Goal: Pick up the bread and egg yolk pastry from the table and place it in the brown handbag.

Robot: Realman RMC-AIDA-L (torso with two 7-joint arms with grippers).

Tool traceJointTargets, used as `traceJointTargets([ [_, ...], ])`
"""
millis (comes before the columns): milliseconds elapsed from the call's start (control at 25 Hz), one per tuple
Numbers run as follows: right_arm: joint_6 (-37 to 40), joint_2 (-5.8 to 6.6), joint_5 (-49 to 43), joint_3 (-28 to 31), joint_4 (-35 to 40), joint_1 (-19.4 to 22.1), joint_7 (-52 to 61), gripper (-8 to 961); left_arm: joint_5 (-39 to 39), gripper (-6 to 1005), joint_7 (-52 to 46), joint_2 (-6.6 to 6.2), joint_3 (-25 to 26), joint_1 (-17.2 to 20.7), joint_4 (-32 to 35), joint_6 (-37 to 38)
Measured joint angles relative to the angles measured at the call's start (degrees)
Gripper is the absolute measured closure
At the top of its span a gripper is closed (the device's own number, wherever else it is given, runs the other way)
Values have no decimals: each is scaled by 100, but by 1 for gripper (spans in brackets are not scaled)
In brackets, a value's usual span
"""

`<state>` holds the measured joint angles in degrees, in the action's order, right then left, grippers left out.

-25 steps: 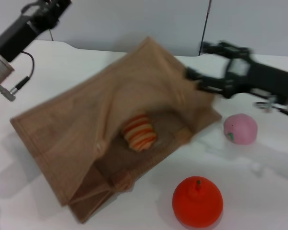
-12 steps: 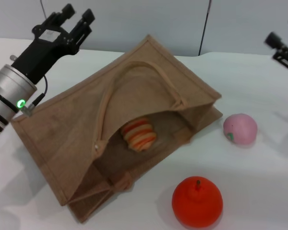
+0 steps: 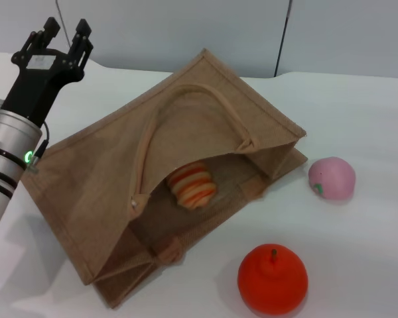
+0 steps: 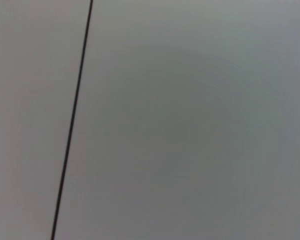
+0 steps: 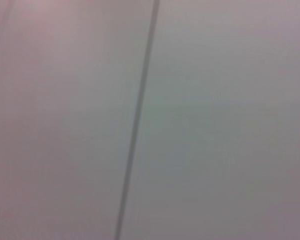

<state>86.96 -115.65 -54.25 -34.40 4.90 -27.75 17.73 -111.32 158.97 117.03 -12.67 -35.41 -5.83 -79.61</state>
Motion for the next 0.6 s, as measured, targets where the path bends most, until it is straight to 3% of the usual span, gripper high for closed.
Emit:
traceJointTargets([
  [600,7,4,3,258,-74,43,46,156,-204,425,-205,-11,1,89,-122,-204],
])
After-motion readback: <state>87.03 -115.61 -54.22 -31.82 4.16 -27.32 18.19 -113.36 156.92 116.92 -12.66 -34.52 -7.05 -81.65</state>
